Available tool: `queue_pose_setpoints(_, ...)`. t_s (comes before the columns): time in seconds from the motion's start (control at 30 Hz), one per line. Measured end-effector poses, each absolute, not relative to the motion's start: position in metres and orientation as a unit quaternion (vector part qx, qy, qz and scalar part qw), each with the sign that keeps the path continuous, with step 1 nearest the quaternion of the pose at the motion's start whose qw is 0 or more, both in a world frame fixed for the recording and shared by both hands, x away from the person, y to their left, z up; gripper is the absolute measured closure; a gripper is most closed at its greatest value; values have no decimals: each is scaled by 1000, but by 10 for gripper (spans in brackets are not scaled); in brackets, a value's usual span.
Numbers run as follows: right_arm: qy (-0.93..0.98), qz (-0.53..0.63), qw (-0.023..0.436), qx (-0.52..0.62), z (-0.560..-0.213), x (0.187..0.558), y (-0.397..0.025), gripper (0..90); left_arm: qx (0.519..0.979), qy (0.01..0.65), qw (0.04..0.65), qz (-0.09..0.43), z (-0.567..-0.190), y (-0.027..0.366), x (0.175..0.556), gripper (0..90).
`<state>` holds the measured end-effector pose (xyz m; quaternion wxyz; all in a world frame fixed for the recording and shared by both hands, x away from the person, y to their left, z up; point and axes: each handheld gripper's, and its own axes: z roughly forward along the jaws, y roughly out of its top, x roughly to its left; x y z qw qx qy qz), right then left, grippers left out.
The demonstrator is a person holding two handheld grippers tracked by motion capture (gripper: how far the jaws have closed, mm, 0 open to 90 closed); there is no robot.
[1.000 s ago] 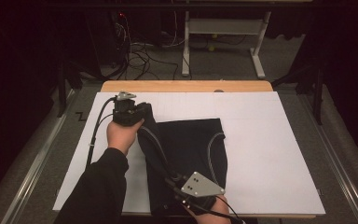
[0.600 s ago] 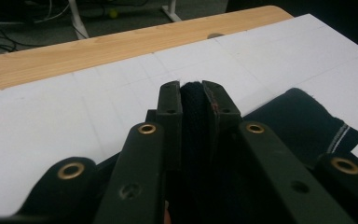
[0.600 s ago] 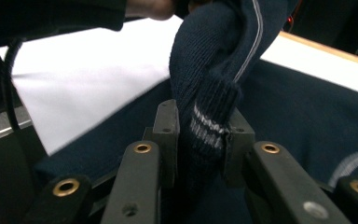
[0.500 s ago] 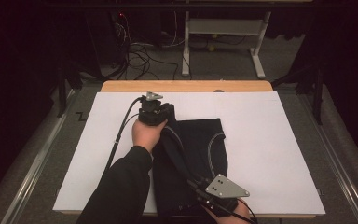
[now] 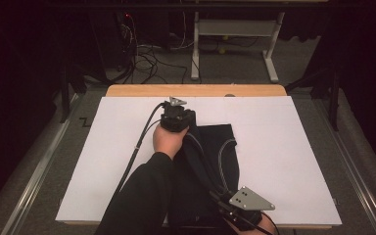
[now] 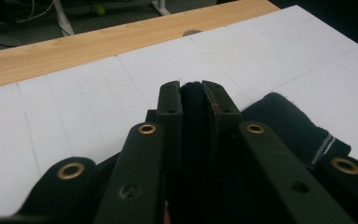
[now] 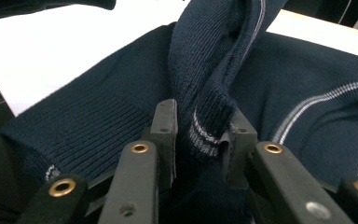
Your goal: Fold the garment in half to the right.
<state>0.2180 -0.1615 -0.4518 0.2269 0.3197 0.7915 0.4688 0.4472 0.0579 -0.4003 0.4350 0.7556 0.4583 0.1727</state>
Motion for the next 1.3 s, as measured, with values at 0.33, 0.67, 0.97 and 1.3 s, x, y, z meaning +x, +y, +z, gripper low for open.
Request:
queue_pose_setpoints(0.33,789,459,234,334,-452,211,-177,737,754,453,451,153,-406,32,451,748)
queue_pose_setpoints(0.67,785,451,223,361,-455,206,-197,711,770,439,443,136,-414,0,457,722)
queue_pose_setpoints(0.97,765,461,247,375,-450,203,-210,527,771,431,449,138,-417,-9,457,418)
queue_pose_setpoints(1.3,756,472,253,376,-446,203,-213,516,779,406,458,138,-410,5,446,276)
